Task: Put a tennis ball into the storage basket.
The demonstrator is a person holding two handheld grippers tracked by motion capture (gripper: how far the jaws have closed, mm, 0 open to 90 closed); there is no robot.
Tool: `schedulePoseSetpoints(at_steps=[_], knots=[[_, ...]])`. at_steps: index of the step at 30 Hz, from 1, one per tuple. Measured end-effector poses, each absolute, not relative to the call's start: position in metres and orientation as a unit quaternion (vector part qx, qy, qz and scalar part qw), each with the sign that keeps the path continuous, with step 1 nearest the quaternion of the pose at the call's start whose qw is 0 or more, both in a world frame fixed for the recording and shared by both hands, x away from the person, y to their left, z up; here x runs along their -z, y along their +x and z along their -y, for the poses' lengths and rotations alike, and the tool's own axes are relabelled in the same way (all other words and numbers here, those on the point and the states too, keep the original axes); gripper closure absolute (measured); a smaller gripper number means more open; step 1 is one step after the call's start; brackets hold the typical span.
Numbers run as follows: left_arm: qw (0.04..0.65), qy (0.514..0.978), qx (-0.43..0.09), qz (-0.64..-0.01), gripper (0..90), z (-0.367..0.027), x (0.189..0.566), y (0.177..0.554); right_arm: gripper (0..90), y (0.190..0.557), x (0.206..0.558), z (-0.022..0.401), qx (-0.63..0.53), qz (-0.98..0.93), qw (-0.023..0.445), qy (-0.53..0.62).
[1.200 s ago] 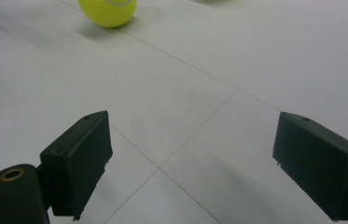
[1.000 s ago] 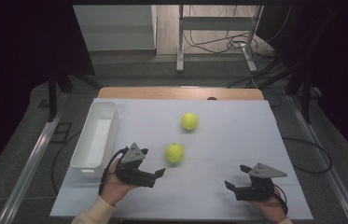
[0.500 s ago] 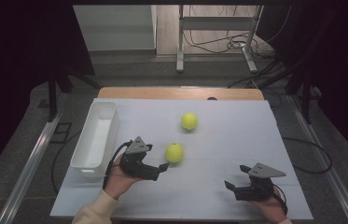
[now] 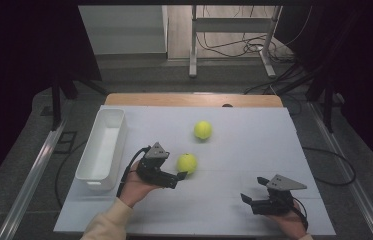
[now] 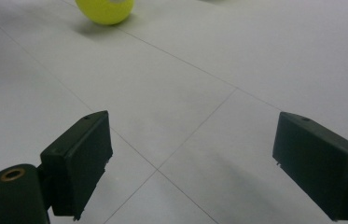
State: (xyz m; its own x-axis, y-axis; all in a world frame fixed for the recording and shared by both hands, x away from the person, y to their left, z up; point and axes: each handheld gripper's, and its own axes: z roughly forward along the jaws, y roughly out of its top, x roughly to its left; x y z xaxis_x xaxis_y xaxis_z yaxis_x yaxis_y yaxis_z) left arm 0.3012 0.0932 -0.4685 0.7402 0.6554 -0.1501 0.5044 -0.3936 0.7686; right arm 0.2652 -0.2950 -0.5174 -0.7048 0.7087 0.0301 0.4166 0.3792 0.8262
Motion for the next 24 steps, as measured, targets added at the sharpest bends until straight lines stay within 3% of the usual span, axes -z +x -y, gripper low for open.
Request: schedulePoseSetpoints(at_steps=[24], knots=[[0.404,0.84,-0.083,-0.352,6.1,-0.071,0.479,0.328,12.1,0.266,0.518,0.295,-0.434,-0.813,0.17,0.349]])
